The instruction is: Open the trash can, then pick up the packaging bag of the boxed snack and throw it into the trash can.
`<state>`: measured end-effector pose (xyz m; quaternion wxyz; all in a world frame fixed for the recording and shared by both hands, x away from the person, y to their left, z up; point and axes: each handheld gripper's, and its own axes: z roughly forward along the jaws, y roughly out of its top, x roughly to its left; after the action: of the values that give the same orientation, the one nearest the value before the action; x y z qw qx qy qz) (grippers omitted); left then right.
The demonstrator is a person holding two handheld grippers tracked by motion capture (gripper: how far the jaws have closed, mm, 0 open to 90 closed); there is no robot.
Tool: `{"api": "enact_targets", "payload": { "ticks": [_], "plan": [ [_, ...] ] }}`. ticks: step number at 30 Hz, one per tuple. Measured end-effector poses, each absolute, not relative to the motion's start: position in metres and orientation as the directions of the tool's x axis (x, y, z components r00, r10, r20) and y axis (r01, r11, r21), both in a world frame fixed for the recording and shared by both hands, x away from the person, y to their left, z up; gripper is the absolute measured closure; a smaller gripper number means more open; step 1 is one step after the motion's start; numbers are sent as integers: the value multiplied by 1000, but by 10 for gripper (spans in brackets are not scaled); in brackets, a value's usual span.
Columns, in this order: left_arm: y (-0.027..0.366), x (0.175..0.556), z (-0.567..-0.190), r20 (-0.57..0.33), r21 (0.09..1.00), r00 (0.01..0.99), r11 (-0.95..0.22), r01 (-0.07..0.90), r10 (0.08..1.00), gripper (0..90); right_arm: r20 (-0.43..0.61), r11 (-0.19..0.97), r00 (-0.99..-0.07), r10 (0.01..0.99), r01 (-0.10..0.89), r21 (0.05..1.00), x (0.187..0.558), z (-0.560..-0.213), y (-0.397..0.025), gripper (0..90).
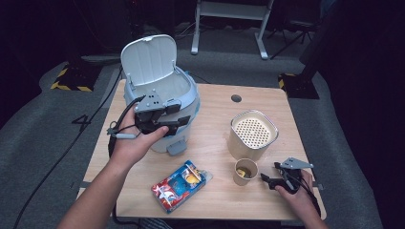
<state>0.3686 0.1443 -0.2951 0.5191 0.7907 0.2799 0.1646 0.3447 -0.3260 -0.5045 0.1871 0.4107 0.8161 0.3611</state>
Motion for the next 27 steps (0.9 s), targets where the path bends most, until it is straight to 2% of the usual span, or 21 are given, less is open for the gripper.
{"api": "enact_targets", "payload": {
  "ticks": [8,22,27],
  "plan": [
    [148,355,-315,-54,903,803,-314,293,593,463,-9,402,-593,805,535,743,345,-504,-326,200],
    [152,340,-370,-115,879,806,-318,355,581,479,-8,402,-593,805,535,743,345,-504,-326,200],
    [157,341,-407,-180,840,775,-315,441,606,485,-9,403,-595,804,534,743,345,-504,-326,200]
  ]
}}
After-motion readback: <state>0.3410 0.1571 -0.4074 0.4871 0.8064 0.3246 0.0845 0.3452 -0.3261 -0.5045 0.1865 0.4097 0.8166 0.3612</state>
